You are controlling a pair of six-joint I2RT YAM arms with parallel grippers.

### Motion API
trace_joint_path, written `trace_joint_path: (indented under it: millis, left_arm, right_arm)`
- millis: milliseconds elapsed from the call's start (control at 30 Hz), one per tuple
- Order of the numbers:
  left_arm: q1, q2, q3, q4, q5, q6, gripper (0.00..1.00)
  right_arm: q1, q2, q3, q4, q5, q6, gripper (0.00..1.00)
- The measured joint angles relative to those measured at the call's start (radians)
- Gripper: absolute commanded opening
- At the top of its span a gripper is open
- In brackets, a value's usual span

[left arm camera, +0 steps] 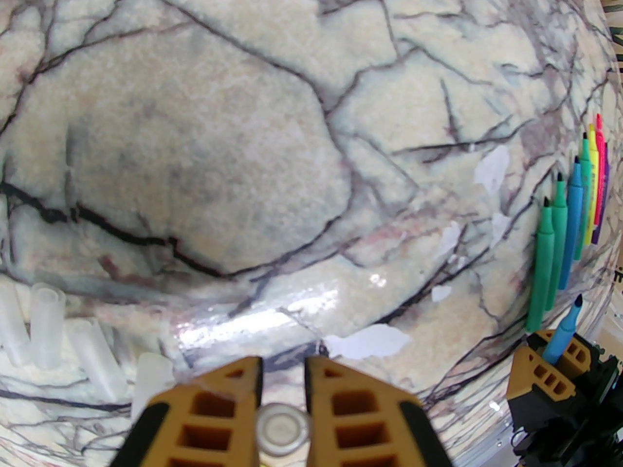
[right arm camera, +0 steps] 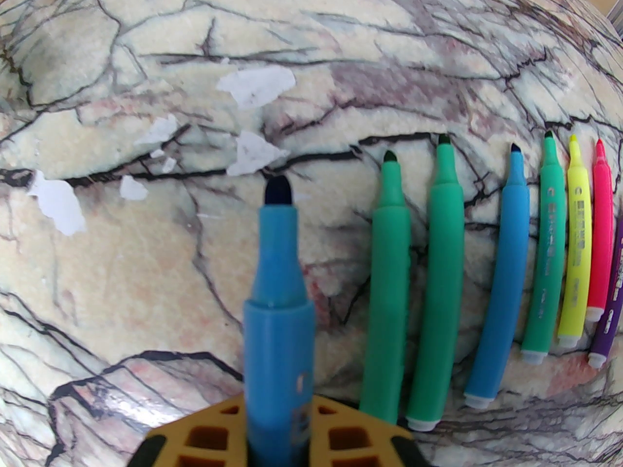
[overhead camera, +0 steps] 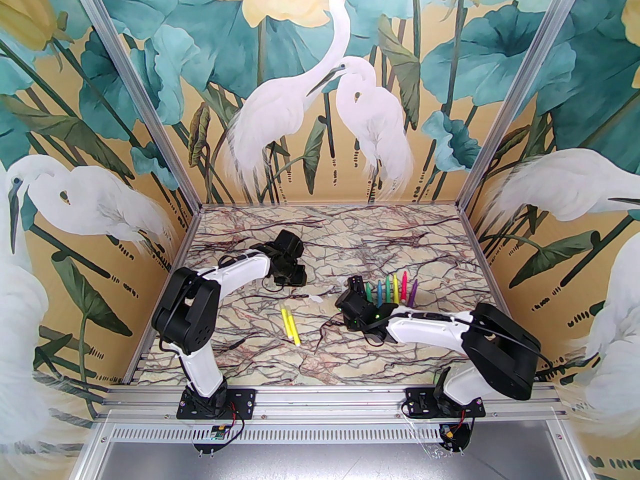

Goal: Open the pen caps

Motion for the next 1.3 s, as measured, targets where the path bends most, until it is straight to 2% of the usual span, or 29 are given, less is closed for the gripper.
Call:
trace_joint_path:
  millis: [433, 867, 1300]
  left_arm:
    - [-0.009, 0.074, 0.043, -0.031, -0.032, 0.001, 0.16]
    - [-0.013, 0.099, 0.061, -0.053, -0.047, 0.008, 0.27]
    - [-0.013, 0.102, 0.061, -0.058, -0.055, 0.008, 0.32]
  right_arm:
    - [0.0, 0.074, 0.039, -0.009, 0.043, 0.008, 0.16]
    - [-0.001, 0.111, 0.067, -0.04, 0.063, 0.015, 0.28]
    - [0.001, 0.113, 0.083, -0.072, 0.071, 0.013, 0.37]
